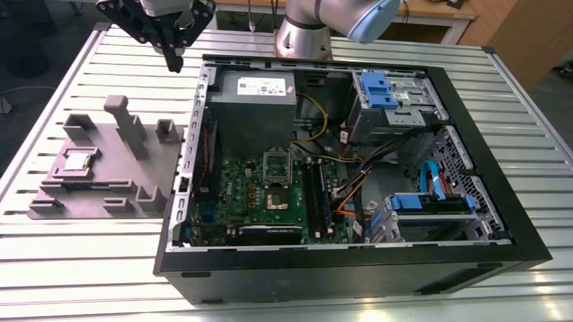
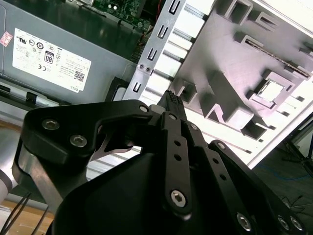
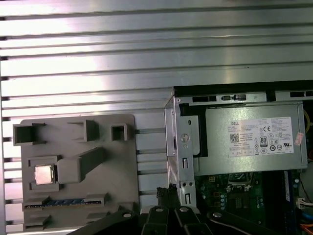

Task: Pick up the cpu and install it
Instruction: 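Reach for the cpu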

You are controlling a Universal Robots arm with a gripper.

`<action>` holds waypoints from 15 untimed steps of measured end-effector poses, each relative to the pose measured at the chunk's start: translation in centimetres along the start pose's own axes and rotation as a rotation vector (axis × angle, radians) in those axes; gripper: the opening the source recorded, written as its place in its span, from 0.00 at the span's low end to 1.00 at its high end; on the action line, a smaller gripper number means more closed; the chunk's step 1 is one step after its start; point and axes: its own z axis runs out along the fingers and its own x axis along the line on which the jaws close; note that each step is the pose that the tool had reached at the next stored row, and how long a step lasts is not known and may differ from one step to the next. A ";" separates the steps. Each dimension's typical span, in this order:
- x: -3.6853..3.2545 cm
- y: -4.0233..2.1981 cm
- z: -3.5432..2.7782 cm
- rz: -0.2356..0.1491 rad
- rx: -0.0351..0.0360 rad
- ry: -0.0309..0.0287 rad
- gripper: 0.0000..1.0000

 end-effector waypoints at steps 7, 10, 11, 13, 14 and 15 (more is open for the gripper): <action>0.43 -0.03 -0.01 0.000 0.0001 0.0000 0.10; 0.48 -0.04 0.00 0.000 0.0000 0.0000 0.10; 0.51 -0.04 0.00 0.000 0.0000 0.0000 0.10; 0.80 -0.06 -0.01 0.000 0.0000 0.0000 0.10; 0.93 -0.07 -0.02 0.000 0.0000 0.0000 0.10; 0.94 -0.07 -0.02 0.000 0.0000 0.0000 0.10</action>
